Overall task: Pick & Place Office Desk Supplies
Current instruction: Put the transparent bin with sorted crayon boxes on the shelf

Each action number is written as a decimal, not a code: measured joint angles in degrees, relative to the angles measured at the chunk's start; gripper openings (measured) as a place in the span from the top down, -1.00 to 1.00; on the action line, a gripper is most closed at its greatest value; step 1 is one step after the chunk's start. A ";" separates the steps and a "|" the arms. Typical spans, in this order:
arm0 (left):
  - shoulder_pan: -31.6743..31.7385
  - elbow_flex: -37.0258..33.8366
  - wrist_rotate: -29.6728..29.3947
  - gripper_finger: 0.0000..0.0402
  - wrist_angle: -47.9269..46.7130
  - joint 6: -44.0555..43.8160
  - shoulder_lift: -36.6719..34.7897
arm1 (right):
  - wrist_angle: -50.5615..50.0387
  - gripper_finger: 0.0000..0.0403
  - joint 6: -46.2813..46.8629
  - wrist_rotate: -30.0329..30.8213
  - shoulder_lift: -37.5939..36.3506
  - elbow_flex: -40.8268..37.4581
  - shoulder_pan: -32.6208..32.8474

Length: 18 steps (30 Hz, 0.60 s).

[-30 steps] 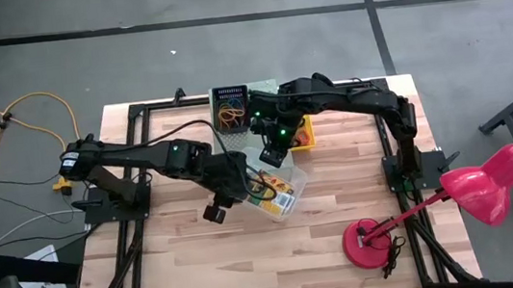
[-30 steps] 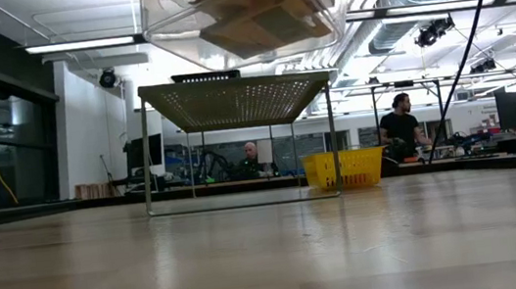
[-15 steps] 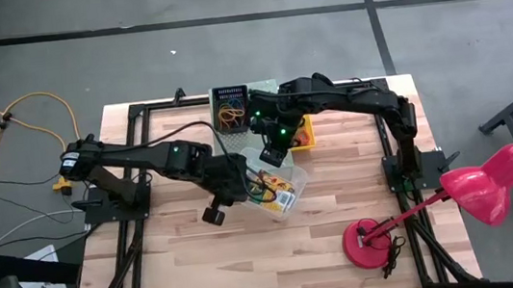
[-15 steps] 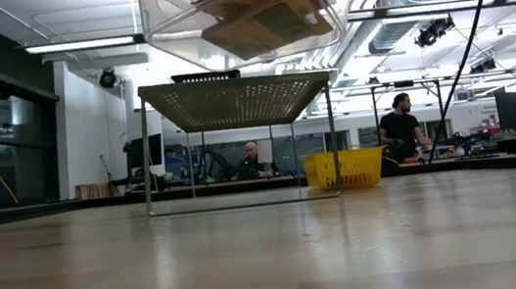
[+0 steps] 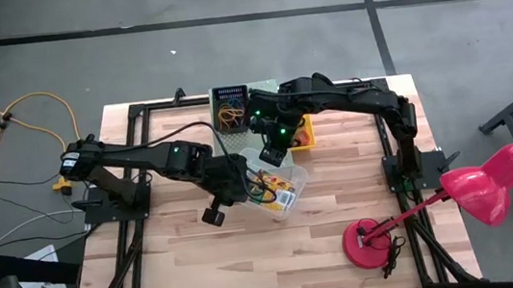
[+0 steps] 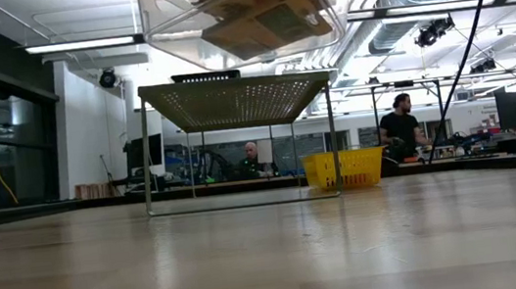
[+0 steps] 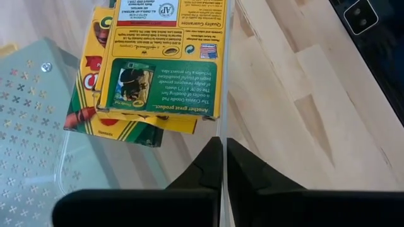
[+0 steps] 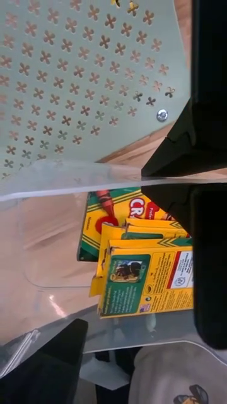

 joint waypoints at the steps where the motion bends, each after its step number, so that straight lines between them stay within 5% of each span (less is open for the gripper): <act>1: 0.00 0.00 -0.03 0.99 0.00 -0.05 0.00 | 0.10 0.98 0.00 0.11 0.00 0.00 0.00; 14: -0.25 0.00 -0.90 1.00 0.07 -0.15 0.00 | 0.82 0.98 -0.31 -0.06 0.00 0.00 0.00; 18: -2.55 0.05 -5.50 1.00 0.23 0.59 0.00 | 1.13 0.98 -0.35 -0.92 -0.02 0.00 0.07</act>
